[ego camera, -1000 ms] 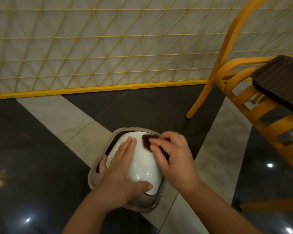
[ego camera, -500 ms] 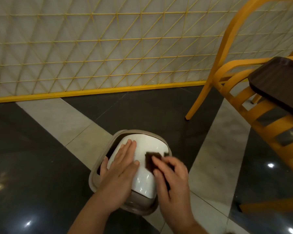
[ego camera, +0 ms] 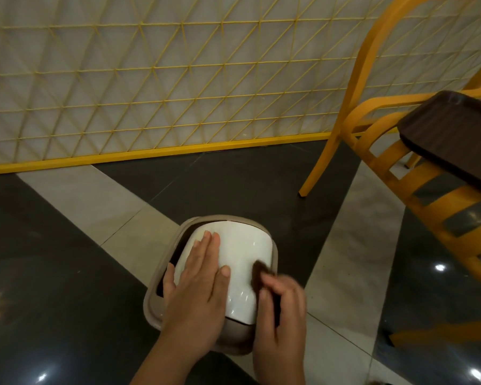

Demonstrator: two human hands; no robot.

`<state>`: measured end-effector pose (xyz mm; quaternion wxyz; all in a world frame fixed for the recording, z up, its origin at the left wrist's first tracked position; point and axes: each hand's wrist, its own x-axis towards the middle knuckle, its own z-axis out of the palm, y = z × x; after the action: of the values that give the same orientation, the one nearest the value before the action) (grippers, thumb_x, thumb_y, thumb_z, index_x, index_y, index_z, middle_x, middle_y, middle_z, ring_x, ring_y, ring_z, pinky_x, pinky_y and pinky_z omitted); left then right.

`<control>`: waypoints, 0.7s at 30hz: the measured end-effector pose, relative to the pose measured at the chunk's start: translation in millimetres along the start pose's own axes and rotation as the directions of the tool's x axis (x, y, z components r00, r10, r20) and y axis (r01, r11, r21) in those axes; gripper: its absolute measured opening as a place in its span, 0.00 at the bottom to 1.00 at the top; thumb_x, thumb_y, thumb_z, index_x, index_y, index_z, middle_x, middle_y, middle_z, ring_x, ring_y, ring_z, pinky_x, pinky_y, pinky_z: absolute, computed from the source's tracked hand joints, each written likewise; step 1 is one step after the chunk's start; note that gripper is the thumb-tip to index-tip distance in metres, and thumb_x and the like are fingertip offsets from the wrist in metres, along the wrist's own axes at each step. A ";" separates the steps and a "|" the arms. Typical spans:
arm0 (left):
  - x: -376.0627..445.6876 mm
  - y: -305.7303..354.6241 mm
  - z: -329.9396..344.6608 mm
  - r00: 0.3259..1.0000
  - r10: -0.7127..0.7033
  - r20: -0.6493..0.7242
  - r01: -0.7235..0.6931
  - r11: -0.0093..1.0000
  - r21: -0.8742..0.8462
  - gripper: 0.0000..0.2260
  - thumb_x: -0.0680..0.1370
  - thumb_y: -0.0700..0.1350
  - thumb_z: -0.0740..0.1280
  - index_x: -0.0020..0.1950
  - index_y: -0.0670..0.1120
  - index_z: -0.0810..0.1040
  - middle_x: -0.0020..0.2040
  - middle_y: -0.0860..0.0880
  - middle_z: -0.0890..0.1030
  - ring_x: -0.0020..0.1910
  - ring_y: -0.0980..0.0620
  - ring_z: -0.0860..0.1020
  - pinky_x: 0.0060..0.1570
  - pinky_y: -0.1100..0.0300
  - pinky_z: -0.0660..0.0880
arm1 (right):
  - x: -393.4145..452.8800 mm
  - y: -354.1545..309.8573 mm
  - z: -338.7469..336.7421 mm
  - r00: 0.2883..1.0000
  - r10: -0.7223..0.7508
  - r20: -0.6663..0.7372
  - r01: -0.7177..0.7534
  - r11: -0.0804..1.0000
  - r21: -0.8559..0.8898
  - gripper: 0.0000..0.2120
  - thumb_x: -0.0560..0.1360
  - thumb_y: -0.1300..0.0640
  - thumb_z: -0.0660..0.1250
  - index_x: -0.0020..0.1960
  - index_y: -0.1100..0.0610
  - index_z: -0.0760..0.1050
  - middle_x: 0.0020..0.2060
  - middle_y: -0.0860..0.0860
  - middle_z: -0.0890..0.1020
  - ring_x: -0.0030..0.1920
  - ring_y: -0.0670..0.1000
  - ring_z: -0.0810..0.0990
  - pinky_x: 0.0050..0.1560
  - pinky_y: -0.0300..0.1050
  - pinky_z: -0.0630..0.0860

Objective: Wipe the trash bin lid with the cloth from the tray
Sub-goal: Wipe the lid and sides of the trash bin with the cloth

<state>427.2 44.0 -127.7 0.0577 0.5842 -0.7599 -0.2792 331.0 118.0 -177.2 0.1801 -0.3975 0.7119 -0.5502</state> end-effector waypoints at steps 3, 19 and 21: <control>-1.4 -1.2 0.7 1.000 0.002 -0.010 -0.002 1.000 0.016 0.27 0.72 0.64 0.29 0.71 0.63 0.31 0.75 0.64 0.37 0.73 0.65 0.38 0.73 0.50 0.37 | -45.8 10.7 -2.4 0.994 -0.105 -0.036 0.104 0.994 -0.028 0.13 0.72 0.53 0.61 0.53 0.39 0.72 0.54 0.43 0.73 0.58 0.40 0.74 0.59 0.28 0.67; 2.7 0.7 6.6 0.996 -0.033 -0.082 0.032 0.999 -0.012 0.30 0.70 0.64 0.29 0.72 0.63 0.32 0.76 0.62 0.40 0.75 0.62 0.42 0.72 0.50 0.37 | -49.3 8.4 8.5 0.997 0.024 -0.080 -0.023 1.000 0.015 0.15 0.70 0.52 0.65 0.51 0.32 0.72 0.54 0.35 0.71 0.59 0.41 0.73 0.57 0.36 0.73; 6.9 0.2 6.0 0.995 -0.048 -0.084 0.046 0.999 -0.028 0.26 0.75 0.62 0.34 0.73 0.62 0.33 0.76 0.62 0.41 0.75 0.61 0.42 0.72 0.50 0.38 | -36.9 4.9 9.0 0.994 0.085 -0.074 -0.082 0.996 0.046 0.18 0.73 0.57 0.64 0.50 0.32 0.71 0.53 0.32 0.70 0.58 0.39 0.73 0.57 0.30 0.71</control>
<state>422.4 39.8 -134.3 0.0905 0.6124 -0.7392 -0.2653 358.2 140.8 -191.4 0.1842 -0.3421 0.7225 -0.5719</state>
